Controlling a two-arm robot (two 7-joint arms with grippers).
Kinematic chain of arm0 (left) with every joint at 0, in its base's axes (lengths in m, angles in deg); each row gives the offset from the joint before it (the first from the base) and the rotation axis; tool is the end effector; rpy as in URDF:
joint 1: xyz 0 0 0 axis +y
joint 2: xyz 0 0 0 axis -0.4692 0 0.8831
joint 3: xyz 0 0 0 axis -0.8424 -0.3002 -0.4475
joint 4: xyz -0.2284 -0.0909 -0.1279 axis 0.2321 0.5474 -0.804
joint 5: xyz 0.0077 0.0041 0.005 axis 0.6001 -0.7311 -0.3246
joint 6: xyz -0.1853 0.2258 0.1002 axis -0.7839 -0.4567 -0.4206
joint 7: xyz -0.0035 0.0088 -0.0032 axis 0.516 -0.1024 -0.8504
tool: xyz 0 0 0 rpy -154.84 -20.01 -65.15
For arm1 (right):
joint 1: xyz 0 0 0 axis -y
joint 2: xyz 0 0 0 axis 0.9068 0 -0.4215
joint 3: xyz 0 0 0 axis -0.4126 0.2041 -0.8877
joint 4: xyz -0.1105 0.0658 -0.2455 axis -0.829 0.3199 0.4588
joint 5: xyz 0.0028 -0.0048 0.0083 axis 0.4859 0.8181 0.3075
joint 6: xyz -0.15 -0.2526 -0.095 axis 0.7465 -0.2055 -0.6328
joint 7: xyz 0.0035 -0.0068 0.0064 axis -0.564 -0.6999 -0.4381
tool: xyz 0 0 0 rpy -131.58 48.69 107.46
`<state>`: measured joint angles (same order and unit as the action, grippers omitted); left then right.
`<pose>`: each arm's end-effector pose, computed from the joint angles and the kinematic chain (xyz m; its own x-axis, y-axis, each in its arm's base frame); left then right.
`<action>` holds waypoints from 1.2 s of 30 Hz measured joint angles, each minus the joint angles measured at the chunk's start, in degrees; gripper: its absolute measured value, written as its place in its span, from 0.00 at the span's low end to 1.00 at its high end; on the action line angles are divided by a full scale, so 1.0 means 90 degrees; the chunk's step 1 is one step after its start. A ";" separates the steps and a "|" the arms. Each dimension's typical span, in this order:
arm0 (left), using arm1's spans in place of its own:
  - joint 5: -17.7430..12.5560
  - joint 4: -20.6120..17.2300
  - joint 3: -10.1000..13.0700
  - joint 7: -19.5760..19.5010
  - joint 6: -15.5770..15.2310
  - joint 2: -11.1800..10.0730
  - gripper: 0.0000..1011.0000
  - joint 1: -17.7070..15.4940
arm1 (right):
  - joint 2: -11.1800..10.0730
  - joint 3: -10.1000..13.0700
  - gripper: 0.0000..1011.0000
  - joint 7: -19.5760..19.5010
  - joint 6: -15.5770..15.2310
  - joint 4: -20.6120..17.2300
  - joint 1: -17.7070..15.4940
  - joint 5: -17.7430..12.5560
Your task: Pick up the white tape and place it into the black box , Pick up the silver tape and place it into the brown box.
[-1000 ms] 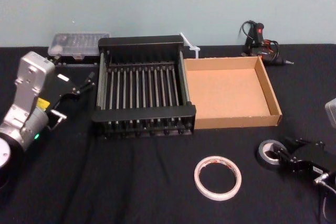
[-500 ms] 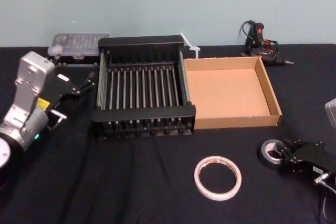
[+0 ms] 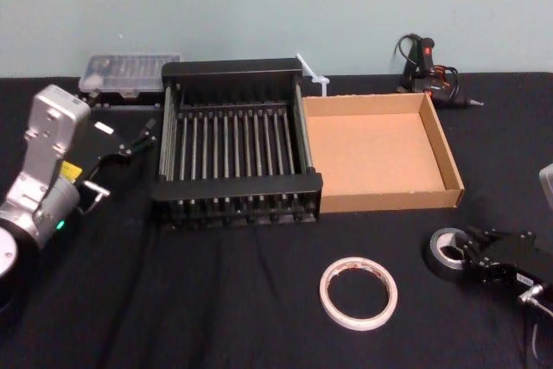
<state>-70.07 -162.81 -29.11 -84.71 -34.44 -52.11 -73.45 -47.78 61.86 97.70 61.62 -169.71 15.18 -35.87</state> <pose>0.3559 0.0752 -0.2917 0.2925 0.8802 0.3737 -0.9552 0.2875 0.0703 0.2791 -0.1030 -0.2827 0.5089 -0.8604 0.0277 0.7667 0.4384 -0.4689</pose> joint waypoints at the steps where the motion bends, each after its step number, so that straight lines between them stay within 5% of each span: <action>1: 0.0000 0.0000 0.0000 0.0000 0.0000 0.0000 0.99 0.0000 | -0.0004 0.0010 0.16 0.0015 0.0013 -0.0011 -0.0010 -0.0009; 21: 0.0000 0.0000 0.0000 0.0000 0.0000 0.0000 0.99 0.0000 | -0.0088 0.0186 0.16 0.0140 0.0178 -0.0259 -0.0069 -0.0376; 36: 0.0000 0.0000 0.0000 0.0000 0.0000 0.0000 0.99 0.0000 | 0.0146 0.0070 0.16 -0.0069 0.0303 0.0139 0.0569 -0.0301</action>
<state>-70.07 -162.81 -29.12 -84.71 -34.44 -52.11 -73.45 -46.46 62.49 97.08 64.34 -168.45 20.30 -38.58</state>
